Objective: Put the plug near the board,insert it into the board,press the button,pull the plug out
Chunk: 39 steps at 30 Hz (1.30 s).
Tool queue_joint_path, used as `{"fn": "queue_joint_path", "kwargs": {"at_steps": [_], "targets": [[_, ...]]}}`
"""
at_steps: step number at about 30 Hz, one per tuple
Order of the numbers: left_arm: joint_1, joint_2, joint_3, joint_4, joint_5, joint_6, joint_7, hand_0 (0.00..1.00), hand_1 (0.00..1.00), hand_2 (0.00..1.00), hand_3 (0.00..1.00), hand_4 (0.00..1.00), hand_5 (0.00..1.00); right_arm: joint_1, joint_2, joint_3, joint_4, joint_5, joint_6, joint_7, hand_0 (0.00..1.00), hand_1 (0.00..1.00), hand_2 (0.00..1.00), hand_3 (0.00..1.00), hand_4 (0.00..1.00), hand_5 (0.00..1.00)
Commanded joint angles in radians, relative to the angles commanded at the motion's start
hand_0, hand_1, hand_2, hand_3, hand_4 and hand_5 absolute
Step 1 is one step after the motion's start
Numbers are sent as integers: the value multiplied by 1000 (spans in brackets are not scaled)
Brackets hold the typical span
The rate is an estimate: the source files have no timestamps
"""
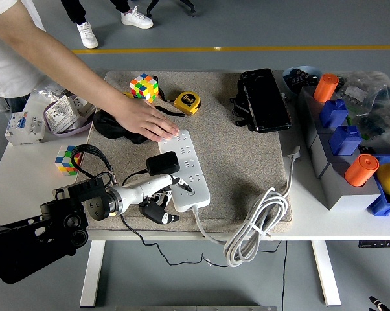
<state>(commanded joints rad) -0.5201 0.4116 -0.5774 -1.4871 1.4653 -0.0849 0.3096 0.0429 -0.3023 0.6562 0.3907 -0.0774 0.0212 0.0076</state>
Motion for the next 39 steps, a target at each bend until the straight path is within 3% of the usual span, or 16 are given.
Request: {"fn": "queue_joint_path", "kwargs": {"at_steps": [1, 5, 6, 7, 13, 14, 19, 20, 22, 24, 25, 30, 31, 32, 37, 39], "targets": [[2, 1, -10, -2, -8, 6, -7, 81, 50, 169, 738, 659, 2, 0, 0, 0, 0, 0, 0, 0, 646, 686, 687, 591, 869, 495], [17, 5, -44, 5, -77, 78, -87, 81, 50, 169, 738, 659, 2, 2, 0, 2, 0, -1, -1, 0, 646, 686, 687, 591, 869, 495], [25, 2, -48, 15, -109, 120, -127, 81, 50, 169, 738, 659, 2, 2, 1, 3, 0, -1, -1, 0, 646, 686, 687, 591, 869, 495], [32, 0, -51, 22, -134, 152, -155, 167, 166, 295, 633, 782, 99, 3, 1, 3, -1, -1, 0, 0, 646, 686, 688, 592, 870, 494], [89, -24, -76, 70, -330, 351, -343, 167, 166, 295, 633, 782, 99, 3, 3, 2, -4, 0, 0, -1, 646, 686, 688, 592, 870, 494], [99, -30, -85, 78, -355, 381, -374, 313, 457, 537, 605, 803, 162, 3, 4, -1, -5, 1, 0, -2, 646, 686, 688, 592, 870, 496], [147, -56, -153, 107, -505, 508, -542, 313, 457, 537, 605, 803, 162, 12, 6, -8, -8, -2, -1, -2, 646, 686, 688, 592, 870, 496], [154, -59, -166, 111, -537, 524, -577, 455, 557, 574, 612, 821, 226, 14, 7, -9, -8, -2, -2, -2, 646, 686, 688, 591, 870, 497], [181, -71, -227, 128, -619, 557, -665, 455, 557, 574, 612, 821, 226, 23, 6, -16, -5, -3, -4, -1, 646, 686, 688, 591, 870, 497], [192, -74, -268, 140, -658, 555, -702, 455, 557, 574, 612, 821, 226, 31, 5, -24, -5, -3, -5, -1, 646, 686, 688, 591, 870, 497], [198, -74, -293, 152, -675, 543, -706, 654, 703, 737, 670, 853, 297, 37, 4, -31, -5, -1, -6, -1, 645, 686, 688, 591, 869, 498], [213, -67, -368, 194, -716, 479, -681, 654, 703, 737, 670, 853, 297, 52, 2, -57, -12, 10, -6, -4, 645, 686, 688, 591, 869, 498], [216, -66, -377, 198, -719, 472, -680, 654, 703, 737, 670, 853, 297, 54, 2, -60, -13, 12, -6, -4, 645, 686, 688, 591, 869, 498], [220, -65, -389, 204, -731, 466, -680, 717, 753, 786, 735, 873, 306, 56, 1, -62, -15, 15, -8, -5, 646, 686, 687, 589, 867, 502], [244, -70, -438, 227, -819, 439, -681, 717, 753, 786, 735, 873, 306, 56, 6, -73, -18, 17, -15, -10, 646, 686, 687, 589, 867, 502], [251, -72, -450, 227, -844, 436, -687, 678, 709, 732, 696, 860, 298, 53, 8, -73, -18, 15, -16, -11, 642, 686, 688, 588, 864, 506]]}}
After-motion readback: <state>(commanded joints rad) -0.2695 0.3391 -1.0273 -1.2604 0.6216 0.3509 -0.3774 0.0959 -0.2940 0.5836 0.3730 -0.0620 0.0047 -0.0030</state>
